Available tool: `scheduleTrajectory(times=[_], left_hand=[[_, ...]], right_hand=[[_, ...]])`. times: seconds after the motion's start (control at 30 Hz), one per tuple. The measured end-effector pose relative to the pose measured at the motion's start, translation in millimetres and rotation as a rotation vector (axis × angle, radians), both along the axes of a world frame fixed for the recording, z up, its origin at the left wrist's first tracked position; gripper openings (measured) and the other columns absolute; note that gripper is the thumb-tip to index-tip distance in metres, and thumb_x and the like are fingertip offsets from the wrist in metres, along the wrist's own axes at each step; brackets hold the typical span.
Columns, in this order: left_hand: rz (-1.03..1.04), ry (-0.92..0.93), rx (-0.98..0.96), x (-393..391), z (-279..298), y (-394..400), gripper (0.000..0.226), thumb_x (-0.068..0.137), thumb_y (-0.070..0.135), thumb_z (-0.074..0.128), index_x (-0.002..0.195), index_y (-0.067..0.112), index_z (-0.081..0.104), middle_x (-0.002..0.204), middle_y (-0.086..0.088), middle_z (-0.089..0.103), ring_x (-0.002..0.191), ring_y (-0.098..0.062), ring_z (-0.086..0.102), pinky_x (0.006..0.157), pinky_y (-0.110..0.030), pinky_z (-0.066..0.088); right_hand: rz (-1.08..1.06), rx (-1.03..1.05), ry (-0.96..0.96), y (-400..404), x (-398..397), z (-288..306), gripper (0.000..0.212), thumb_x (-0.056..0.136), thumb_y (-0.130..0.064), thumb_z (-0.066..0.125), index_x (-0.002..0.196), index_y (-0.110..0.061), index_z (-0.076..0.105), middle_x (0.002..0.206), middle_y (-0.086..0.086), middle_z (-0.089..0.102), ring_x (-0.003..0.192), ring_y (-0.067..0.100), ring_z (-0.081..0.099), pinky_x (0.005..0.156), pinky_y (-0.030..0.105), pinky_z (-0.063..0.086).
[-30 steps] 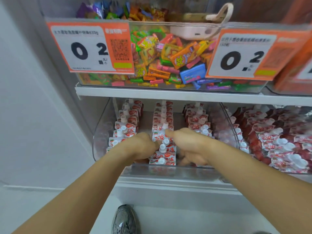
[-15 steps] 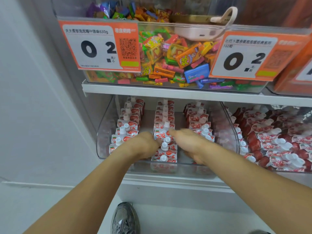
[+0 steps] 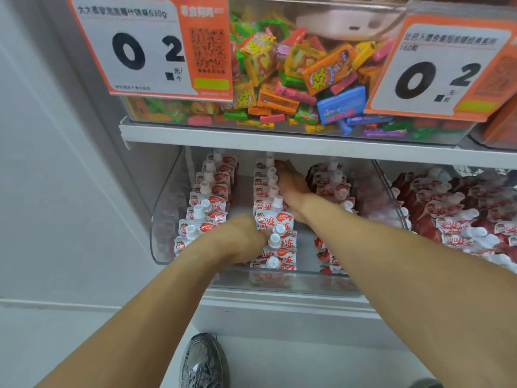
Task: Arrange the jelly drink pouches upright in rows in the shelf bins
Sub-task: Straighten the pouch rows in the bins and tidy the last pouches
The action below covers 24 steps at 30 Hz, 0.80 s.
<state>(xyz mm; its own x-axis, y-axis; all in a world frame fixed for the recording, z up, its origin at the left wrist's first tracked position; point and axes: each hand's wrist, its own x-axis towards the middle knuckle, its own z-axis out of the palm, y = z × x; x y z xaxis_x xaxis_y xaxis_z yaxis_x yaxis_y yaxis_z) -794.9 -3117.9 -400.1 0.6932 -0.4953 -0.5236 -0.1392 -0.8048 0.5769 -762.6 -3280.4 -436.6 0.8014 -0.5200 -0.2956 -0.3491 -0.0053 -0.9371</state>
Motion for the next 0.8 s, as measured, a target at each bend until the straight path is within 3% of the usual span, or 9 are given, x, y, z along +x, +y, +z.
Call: scheduleTrajectory(times=[0.1,0.23,0.33,0.37,0.47,0.53,0.6,0.73,0.8], left_hand=[[0.001,0.006,0.019,-1,3,-2,0.041,0.098,0.043,0.045,0.124,0.012,0.053,0.116,-0.01,0.062,0.104,-0.027,0.061,0.093,-0.04,0.052],[0.052,0.022,-0.003,1,13,0,0.041,0.098,0.044,0.043,0.12,0.011,0.055,0.115,-0.014,0.063,0.103,-0.03,0.062,0.093,-0.039,0.051],[0.292,0.061,-0.292,21,16,-14,0.036,0.099,0.034,0.041,0.113,0.006,0.058,0.094,-0.01,0.064,0.084,-0.023,0.061,0.078,-0.033,0.049],[0.353,0.079,-0.399,29,14,-23,0.032,0.1,0.031,0.04,0.109,0.006,0.058,0.094,-0.008,0.064,0.083,-0.02,0.061,0.081,-0.033,0.049],[0.491,0.206,-0.628,53,4,-52,0.038,0.102,0.035,0.033,0.106,0.011,0.061,0.102,-0.009,0.068,0.088,-0.02,0.065,0.084,-0.033,0.055],[0.511,0.205,-0.678,72,-22,-67,0.046,0.096,0.045,0.033,0.104,0.013,0.065,0.102,-0.011,0.069,0.087,-0.021,0.066,0.086,-0.034,0.056],[0.489,0.163,-0.681,84,-47,-74,0.051,0.086,0.052,0.033,0.106,0.018,0.066,0.11,-0.011,0.068,0.097,-0.025,0.065,0.096,-0.04,0.05],[0.499,0.229,-0.768,72,-26,-73,0.034,0.102,0.028,0.034,0.086,0.02,0.064,0.081,-0.002,0.065,0.07,-0.013,0.059,0.064,-0.022,0.05],[0.509,0.276,-0.781,72,-26,-74,0.036,0.103,0.023,0.033,0.081,0.018,0.062,0.07,0.002,0.064,0.067,-0.013,0.055,0.059,-0.023,0.045]], right_hand=[[-0.07,0.001,0.048,5,-3,3,0.029,0.099,-0.042,0.039,0.098,-0.025,0.063,0.08,-0.001,0.064,0.064,0.014,0.056,0.066,0.03,0.045],[-0.058,0.005,0.061,-15,14,-32,0.04,0.087,-0.056,0.04,0.108,-0.03,0.062,0.113,0.006,0.069,0.087,0.022,0.06,0.081,0.04,0.052],[-0.092,-0.01,0.083,1,-5,5,0.042,0.1,-0.047,0.036,0.107,-0.017,0.065,0.101,0.008,0.07,0.089,0.023,0.067,0.085,0.038,0.056],[-0.101,0.013,0.071,4,-10,7,0.042,0.101,-0.044,0.035,0.106,-0.017,0.066,0.1,0.007,0.071,0.089,0.023,0.068,0.083,0.037,0.056],[-0.093,0.066,0.065,5,-8,-5,0.054,0.095,-0.052,0.033,0.131,-0.021,0.058,0.127,0.01,0.065,0.108,0.029,0.065,0.094,0.045,0.054],[-0.096,0.057,0.055,6,-9,-3,0.052,0.097,-0.051,0.033,0.129,-0.02,0.059,0.123,0.01,0.066,0.103,0.029,0.066,0.091,0.042,0.055],[-0.106,0.066,0.038,7,-9,-2,0.044,0.102,-0.045,0.033,0.119,-0.018,0.063,0.108,0.009,0.069,0.088,0.023,0.067,0.075,0.033,0.054],[-0.138,0.092,-0.015,6,-4,-14,0.048,0.103,-0.046,0.03,0.128,-0.018,0.06,0.12,0.015,0.066,0.095,0.028,0.065,0.085,0.04,0.054],[-0.141,0.107,-0.027,6,-4,-15,0.049,0.104,-0.045,0.028,0.127,-0.016,0.06,0.118,0.017,0.066,0.096,0.029,0.065,0.088,0.041,0.053]])
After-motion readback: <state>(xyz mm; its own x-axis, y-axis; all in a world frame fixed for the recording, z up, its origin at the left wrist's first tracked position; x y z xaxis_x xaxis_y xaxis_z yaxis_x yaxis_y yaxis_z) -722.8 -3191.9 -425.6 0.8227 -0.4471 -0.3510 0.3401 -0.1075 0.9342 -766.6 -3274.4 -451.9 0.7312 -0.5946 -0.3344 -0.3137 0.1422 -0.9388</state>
